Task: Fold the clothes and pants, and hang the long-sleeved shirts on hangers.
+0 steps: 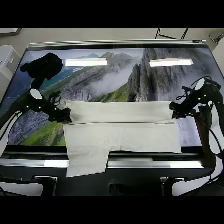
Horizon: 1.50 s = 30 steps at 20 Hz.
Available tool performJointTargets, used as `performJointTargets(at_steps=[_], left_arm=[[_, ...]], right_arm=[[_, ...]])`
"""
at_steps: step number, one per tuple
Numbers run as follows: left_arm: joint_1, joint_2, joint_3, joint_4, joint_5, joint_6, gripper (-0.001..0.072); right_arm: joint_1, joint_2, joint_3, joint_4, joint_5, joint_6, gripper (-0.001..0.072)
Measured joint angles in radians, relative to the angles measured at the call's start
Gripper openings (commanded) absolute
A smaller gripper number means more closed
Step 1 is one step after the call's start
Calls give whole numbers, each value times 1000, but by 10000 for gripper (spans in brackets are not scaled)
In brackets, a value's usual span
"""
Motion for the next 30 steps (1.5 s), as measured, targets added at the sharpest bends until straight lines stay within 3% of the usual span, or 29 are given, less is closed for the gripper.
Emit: performJointTargets(at_steps=[3,4,6,10,15,19,20,22,23,26,30], left_arm=[[26,19,8,-1,-35,3,433],[46,35,10,5,-59,10,435],[84,85,-14,15,-110,22,527],[118,259,-260,19,-141,63,525],[123,498,-661,-90,-37,148,477],[99,561,-813,-193,58,201,447],[85,566,-832,-219,77,208,420],[56,572,-853,-237,122,214,191],[43,573,-860,-238,146,215,41],[20,577,-871,-246,173,216,24],[9,583,-875,-247,172,218,25]], right_arm=[[-21,1,31,1,45,-3,554],[-43,11,40,2,69,-3,566],[-95,42,46,-4,121,0,565],[-173,139,-55,-6,166,3,565],[-198,229,-211,-13,172,1,563],[-202,255,-252,-11,187,-3,563],[-203,259,-256,-10,188,-3,563],[-203,265,-263,-10,193,-3,563],[-203,267,-268,-10,193,-3,563],[-203,274,-315,-21,183,-4,609],[-203,280,-448,-24,111,-32,610]])
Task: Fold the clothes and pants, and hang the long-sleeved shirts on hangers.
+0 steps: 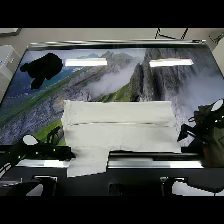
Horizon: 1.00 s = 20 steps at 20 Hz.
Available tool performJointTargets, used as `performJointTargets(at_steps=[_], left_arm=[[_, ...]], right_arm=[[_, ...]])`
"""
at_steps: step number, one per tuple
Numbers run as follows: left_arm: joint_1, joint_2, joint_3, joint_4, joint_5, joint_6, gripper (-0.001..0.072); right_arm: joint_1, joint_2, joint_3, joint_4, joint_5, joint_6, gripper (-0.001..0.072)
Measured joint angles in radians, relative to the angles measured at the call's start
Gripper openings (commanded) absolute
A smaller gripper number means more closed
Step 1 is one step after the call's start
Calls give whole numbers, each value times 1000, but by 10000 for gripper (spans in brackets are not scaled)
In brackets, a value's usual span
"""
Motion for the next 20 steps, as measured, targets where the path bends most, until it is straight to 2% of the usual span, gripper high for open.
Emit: performJointTargets(at_steps=[4,7,8,10,11,16,20], left_arm=[[-3,7,-1,6,-5,0,25],[-3,11,-1,8,-15,0,25],[-3,13,-1,9,-19,0,25],[-3,14,-1,9,-21,0,24],[-3,16,-1,9,-23,0,24],[6,48,84,31,-51,0,23],[56,70,297,112,-118,-52,22]], right_arm=[[0,-1,-103,11,-101,-43,606],[0,-11,-132,24,-137,-58,555],[0,-17,-138,30,-133,-59,468],[-1,-32,-150,50,-135,-65,127],[-1,-37,-154,73,-140,-73,49],[0,-9,-116,110,-171,-109,45],[0,43,53,147,-89,-72,44]])
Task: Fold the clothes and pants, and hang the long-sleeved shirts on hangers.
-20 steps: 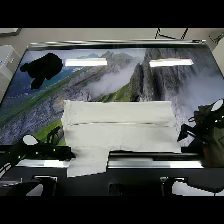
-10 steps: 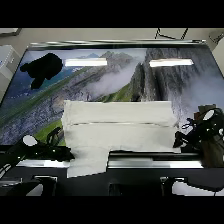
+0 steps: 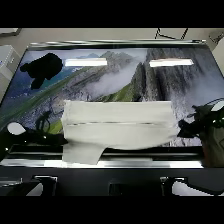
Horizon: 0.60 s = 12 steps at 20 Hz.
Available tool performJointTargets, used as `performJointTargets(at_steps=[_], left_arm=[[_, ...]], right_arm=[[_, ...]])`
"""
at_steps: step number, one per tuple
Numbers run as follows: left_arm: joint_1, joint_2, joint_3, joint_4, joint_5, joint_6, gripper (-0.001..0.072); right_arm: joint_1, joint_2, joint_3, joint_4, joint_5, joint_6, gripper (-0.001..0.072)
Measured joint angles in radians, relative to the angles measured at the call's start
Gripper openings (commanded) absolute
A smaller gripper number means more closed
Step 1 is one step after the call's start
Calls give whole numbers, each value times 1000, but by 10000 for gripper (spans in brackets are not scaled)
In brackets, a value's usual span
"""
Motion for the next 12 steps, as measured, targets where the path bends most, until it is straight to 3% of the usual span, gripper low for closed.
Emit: performJointTargets(at_steps=[5,12], left_arm=[[12,-105,253,29,27,-56,23],[-21,-504,602,27,100,-78,24]], right_arm=[[22,-34,235,60,-20,71,46],[111,-222,335,76,-175,137,48]])
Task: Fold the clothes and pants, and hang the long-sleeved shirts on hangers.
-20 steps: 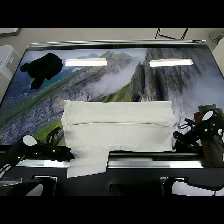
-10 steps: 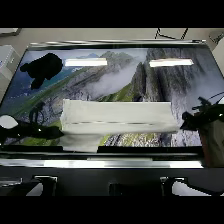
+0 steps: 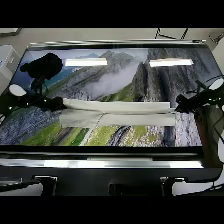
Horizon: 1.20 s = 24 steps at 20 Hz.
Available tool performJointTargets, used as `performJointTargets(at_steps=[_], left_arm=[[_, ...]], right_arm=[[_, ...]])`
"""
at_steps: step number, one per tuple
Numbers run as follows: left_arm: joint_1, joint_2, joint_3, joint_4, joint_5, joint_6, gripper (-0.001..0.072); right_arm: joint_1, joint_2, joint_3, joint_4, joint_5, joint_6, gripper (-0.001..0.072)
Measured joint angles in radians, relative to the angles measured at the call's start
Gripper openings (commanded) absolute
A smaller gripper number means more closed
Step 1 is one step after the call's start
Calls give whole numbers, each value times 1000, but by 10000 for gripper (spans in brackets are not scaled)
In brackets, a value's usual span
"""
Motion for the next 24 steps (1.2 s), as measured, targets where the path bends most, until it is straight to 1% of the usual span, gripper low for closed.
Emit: performJointTargets(at_steps=[2,4,5,6,7,8,9,12,15,16,17,18,19,20,21,22,23,24], left_arm=[[-6,-97,79,-2,6,-4,24],[-11,-183,135,-4,9,-29,33],[-13,-214,150,-5,8,-38,151],[-13,-240,163,-5,5,-51,399],[-10,-256,171,-5,-3,-61,550],[-3,-266,179,-6,-19,-68,553],[8,-268,185,-6,-36,-70,552],[46,-236,200,-6,-72,-73,551],[61,-174,205,-9,-91,-76,546],[61,-154,206,-8,-96,-76,545],[55,-132,206,-9,-98,-77,543],[46,-113,207,-15,-98,-76,535],[34,-98,208,-22,-97,-77,515],[18,-87,208,-33,-87,-77,495],[-1,-78,208,-49,-76,-77,379],[-26,-73,208,-65,-59,-77,206],[-57,-70,208,-78,-33,-78,75],[-92,-70,208,-84,-1,-80,26]], right_arm=[[6,-42,5,15,-37,11,49],[10,-75,8,37,-72,15,60],[10,-89,9,48,-84,21,165],[11,-97,10,55,-89,21,364],[10,-103,14,60,-90,21,593],[5,-108,22,63,-80,19,664],[-5,-111,31,62,-64,9,702],[-55,-131,44,76,-10,-23,711],[-77,-184,49,166,56,-76,693],[-76,-201,50,201,75,-87,663],[-70,-218,51,234,92,-96,591],[-59,-232,52,258,96,-103,422],[-45,-245,51,273,87,-110,209],[-34,-254,51,280,69,-115,48],[-24,-259,53,297,53,-122,47],[-17,-259,57,316,41,-133,47],[-12,-256,64,348,29,-146,46],[-8,-240,72,381,37,-157,46]])
